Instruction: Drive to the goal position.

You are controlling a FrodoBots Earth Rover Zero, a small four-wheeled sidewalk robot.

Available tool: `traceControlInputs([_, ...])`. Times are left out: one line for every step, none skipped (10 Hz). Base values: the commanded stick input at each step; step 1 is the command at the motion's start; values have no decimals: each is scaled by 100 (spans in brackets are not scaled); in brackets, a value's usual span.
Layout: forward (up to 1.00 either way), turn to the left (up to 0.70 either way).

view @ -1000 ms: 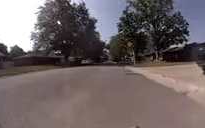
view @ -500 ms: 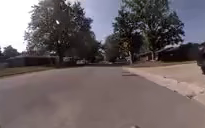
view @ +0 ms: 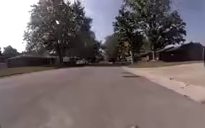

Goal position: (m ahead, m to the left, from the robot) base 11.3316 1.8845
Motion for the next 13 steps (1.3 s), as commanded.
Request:
traceControlInputs([66,3])
traceControlInputs([66,3])
traceControlInputs([66,3])
traceControlInputs([66,3])
traceControlInputs([66,3])
traceControlInputs([66,3])
traceControlInputs([66,-27])
traceControlInputs([66,-32])
traceControlInputs([66,-10])
traceControlInputs([66,-2])
traceControlInputs([66,3])
traceControlInputs([66,3])
traceControlInputs([66,3])
